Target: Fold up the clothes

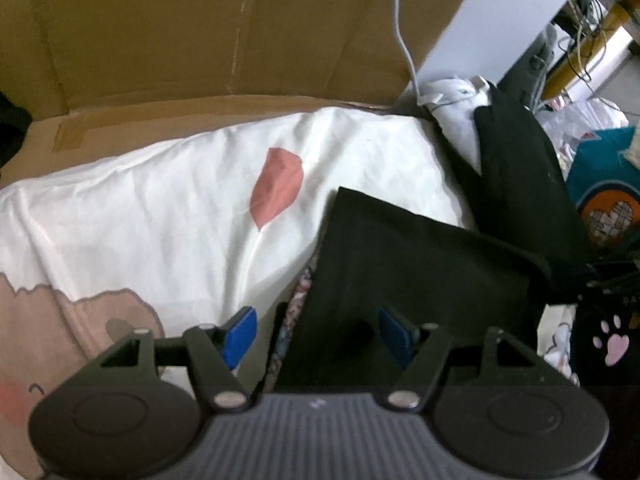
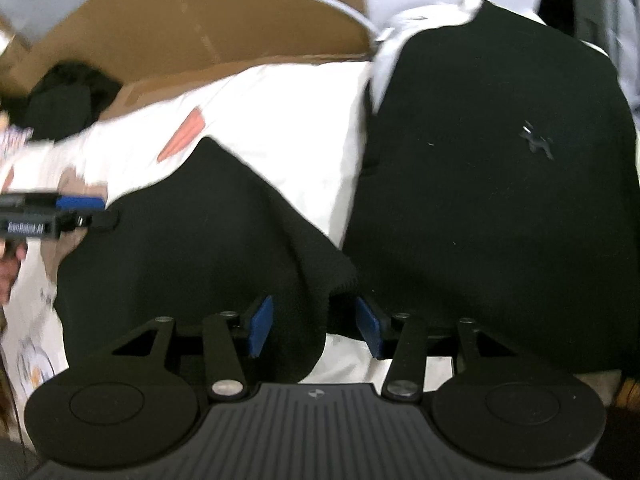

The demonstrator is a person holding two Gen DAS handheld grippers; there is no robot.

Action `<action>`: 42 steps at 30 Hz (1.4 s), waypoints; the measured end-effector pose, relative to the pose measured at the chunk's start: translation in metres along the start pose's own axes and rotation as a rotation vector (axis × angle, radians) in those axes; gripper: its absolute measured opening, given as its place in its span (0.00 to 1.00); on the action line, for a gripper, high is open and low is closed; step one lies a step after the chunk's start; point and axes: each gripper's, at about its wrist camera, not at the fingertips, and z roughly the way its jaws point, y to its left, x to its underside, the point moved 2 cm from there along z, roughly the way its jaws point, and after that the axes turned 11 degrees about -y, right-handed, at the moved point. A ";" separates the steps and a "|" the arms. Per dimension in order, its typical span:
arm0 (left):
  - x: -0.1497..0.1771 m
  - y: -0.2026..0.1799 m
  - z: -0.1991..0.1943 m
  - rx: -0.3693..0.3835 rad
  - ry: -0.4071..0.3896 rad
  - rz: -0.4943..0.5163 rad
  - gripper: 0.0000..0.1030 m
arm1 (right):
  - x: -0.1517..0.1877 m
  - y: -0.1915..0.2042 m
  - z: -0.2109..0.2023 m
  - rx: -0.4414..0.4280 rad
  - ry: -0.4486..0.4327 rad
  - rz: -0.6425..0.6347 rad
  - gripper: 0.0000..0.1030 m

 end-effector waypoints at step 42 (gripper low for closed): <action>0.013 0.022 0.037 0.193 0.139 -0.134 0.72 | 0.050 -0.017 0.041 -0.149 -0.066 0.383 0.51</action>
